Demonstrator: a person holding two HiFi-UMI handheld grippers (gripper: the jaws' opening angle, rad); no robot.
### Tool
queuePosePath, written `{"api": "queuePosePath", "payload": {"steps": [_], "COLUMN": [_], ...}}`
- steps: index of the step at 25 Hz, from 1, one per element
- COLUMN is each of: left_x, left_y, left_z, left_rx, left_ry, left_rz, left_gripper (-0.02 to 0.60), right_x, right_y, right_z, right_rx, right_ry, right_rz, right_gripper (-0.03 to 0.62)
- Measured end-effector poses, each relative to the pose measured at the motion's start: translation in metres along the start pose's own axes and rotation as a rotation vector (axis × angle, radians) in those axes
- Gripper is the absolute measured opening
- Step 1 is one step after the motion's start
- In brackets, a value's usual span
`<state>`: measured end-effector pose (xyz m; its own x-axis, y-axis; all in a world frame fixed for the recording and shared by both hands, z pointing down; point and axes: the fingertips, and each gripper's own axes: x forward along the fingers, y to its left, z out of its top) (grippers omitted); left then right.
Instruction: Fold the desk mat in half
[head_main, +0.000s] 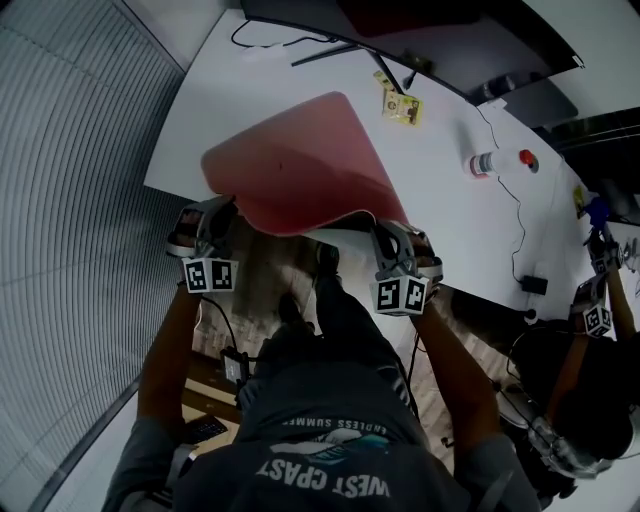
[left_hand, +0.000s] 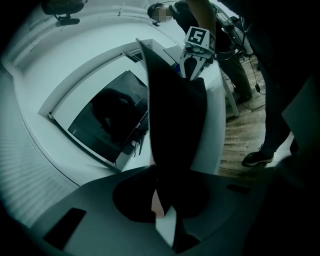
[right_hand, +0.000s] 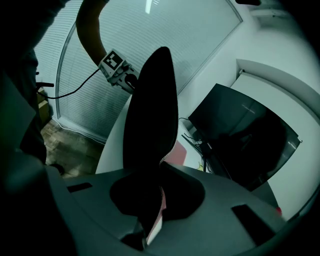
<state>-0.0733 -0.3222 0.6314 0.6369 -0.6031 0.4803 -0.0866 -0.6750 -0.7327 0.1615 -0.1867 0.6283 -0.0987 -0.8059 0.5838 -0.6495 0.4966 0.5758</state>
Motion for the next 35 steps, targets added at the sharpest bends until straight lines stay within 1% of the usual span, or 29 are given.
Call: {"api": "queuePosePath", "payload": {"steps": [6,14,20,24,29,30,31,35], "left_x": [0.016,0.050,0.078,0.096,0.122,0.127,0.132,0.148], "left_y": [0.012,0.025,0.034,0.039,0.039,0.039,0.039,0.037], "left_z": [0.001,-0.004,-0.006,-0.006,-0.013,-0.016,-0.018,-0.027], "left_rx": [-0.017,-0.047,-0.050,-0.063,-0.082,-0.090,-0.100,-0.134], "left_ry": [0.019,0.044,0.049,0.067,0.094,0.097,0.101,0.138], "left_rz": [0.000,-0.026,-0.036,-0.049,-0.052,-0.047,-0.043,-0.054], "left_gripper": [0.041,0.043,0.044,0.044,0.044,0.036,0.014,0.014], "right_x": [0.013,0.043,0.065,0.081,0.102,0.106,0.110,0.122], "right_y": [-0.020,-0.041,-0.055,-0.060,-0.062,-0.062,-0.061,-0.064], "right_z": [-0.010,-0.018,-0.027,-0.036,-0.054,-0.057,-0.059,-0.066], "right_rx": [0.051,0.104,0.164,0.195,0.207,0.206,0.202,0.199], "right_ry": [0.016,0.044,0.083,0.105,0.142,0.149,0.156,0.177], "right_rz": [-0.029,-0.036,-0.010,-0.003,0.002,0.009,0.016,0.034], "right_gripper": [0.041,0.041,0.041,0.041,0.043,0.043,0.043,0.044]}}
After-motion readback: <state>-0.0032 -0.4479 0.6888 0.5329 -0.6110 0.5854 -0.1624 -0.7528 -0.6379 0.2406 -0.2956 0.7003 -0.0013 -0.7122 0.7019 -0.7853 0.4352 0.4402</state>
